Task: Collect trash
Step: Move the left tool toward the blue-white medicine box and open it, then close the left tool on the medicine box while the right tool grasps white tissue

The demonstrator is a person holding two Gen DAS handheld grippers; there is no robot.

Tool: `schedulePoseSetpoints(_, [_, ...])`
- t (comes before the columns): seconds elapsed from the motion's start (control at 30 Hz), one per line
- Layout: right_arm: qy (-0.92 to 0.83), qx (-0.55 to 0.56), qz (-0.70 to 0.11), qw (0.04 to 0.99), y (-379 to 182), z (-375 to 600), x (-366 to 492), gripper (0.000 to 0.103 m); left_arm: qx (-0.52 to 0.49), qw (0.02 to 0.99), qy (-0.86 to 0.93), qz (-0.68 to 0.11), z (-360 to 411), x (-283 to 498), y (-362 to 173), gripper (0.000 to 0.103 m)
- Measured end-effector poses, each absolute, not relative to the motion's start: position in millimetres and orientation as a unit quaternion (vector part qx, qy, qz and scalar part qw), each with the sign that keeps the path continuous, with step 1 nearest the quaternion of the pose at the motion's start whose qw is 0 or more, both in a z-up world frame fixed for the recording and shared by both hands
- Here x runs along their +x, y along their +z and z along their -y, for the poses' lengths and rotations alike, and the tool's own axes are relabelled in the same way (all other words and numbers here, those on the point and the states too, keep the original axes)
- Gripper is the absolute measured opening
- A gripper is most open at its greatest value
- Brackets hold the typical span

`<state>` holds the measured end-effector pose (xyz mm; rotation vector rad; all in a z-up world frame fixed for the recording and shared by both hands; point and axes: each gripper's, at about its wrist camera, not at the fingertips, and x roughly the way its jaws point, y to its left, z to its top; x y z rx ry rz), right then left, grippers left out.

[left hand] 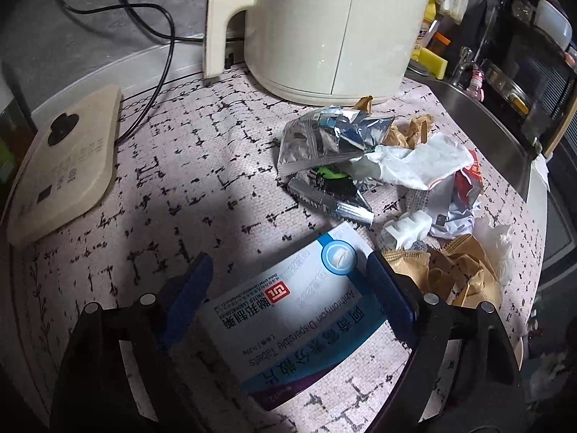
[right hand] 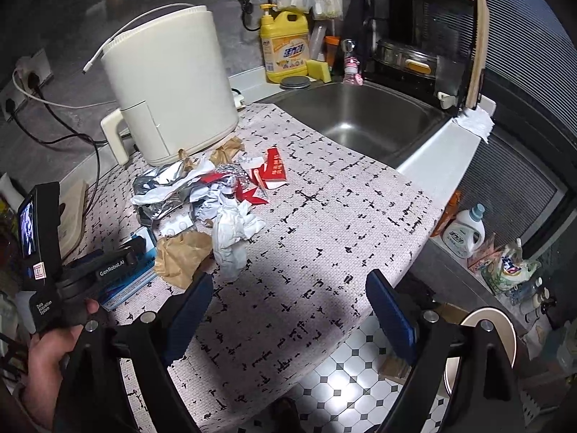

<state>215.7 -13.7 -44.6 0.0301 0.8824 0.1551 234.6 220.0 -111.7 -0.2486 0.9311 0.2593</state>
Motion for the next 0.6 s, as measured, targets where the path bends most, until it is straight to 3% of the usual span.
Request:
schedulePoseSetpoints(0.47, [0.135,-0.008,-0.425,0.895,-40,19,210,0.085,-0.124,0.871,0.151,-0.451,-189,196,-114,0.086])
schedulePoseSetpoints(0.6, [0.144,-0.012,-0.426,0.893,-41,18,210,0.085,-0.117,0.858,0.155,-0.476,-185,197,-124,0.081])
